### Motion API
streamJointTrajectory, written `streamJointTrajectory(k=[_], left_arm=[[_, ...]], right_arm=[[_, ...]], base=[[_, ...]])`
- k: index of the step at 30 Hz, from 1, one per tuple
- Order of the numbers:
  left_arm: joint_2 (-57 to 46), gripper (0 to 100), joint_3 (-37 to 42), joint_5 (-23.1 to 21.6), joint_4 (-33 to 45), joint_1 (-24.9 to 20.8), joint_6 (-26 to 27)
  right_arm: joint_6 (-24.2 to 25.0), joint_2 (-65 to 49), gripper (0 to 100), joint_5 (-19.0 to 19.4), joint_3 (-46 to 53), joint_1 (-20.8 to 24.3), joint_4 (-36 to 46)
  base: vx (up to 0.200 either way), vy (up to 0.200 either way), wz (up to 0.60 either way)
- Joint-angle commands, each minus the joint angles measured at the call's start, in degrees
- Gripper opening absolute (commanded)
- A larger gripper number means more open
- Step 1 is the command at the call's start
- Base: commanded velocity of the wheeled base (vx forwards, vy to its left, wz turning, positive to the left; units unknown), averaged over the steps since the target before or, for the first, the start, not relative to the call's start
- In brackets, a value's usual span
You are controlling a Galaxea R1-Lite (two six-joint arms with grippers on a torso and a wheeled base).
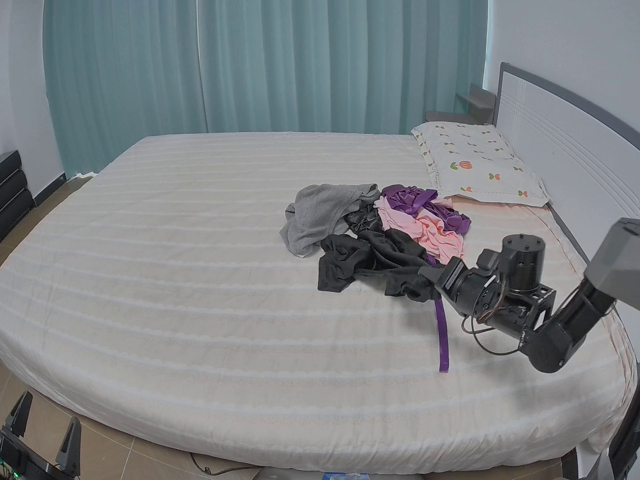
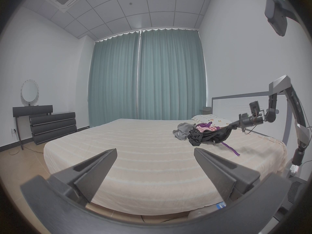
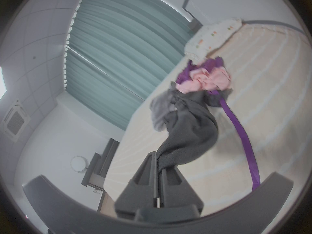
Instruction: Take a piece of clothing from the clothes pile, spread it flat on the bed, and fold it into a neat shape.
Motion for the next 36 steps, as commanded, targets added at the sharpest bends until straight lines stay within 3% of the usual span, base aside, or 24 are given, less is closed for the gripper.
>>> streamJointTrajectory(k=[1,4,7,13,15,16,17,18,20,22,27,29,36], left_arm=[[-0.7,100,1.0,-0.5,-0.2,0.0,0.2],[-0.7,100,1.0,-0.5,-0.3,0.0,0.3],[-0.7,100,1.0,-0.9,-0.3,0.0,2.1],[-0.2,100,-0.1,-0.7,-0.8,-0.2,0.6],[2.6,100,-7.1,-0.5,-2.9,-0.3,-6.5],[8.0,100,-14.1,-0.9,-4.0,-0.3,-15.8],[10.5,100,-15.4,-1.6,-4.1,0.3,-18.3],[10.5,100,-15.4,-1.6,-4.1,0.3,-18.3],[16.0,100,-13.9,-3.5,-3.6,0.0,-10.6],[21.1,100,-12.4,-3.7,-4.3,-0.3,-8.3],[32.4,100,-12.7,-4.8,-10.6,-1.0,-8.3],[41.2,100,-12.6,-7.6,-16.1,-3.6,-8.4],[59.4,100,-12.5,-8.1,-19.7,-9.0,-9.4]], right_arm=[[-2.9,-14.4,0,0.6,1.8,2.3,-2.5],[-6.1,-17.6,0,1.5,0.0,2.2,-2.5],[-6.5,-21.1,0,2.0,-2.1,2.7,-2.3],[-7.4,-24.9,0,3.3,-2.2,5.9,-2.9],[-7.3,-26.3,0,3.8,-3.5,5.8,-2.3],[-7.4,-26.6,0,4.4,-3.8,6.4,-1.7],[-7.7,-26.4,0,4.7,-3.9,6.6,-1.5],[-7.7,-26.4,0,4.7,-3.9,6.6,-1.5],[-8.1,-28.6,0,5.1,-8.8,6.9,-0.9],[-8.3,-28.9,0,4.9,-10.7,6.9,1.3],[-9.4,-29.4,0,5.1,-12.3,7.1,3.1],[-10.0,-29.4,0,4.9,-10.2,7.8,2.9],[-10.5,-27.6,0,5.8,-8.7,9.6,3.5]], base=[[0.000,0.000,0.00],[0.000,0.000,0.00],[0.000,0.000,0.00],[0.000,0.000,0.00],[0.000,0.000,0.00],[0.000,0.000,0.00],[0.000,0.000,0.00],[0.000,0.000,0.00],[0.000,0.000,0.00],[0.000,0.000,0.00],[0.000,0.000,0.00],[0.000,0.000,0.00],[0.000,0.000,0.00]])
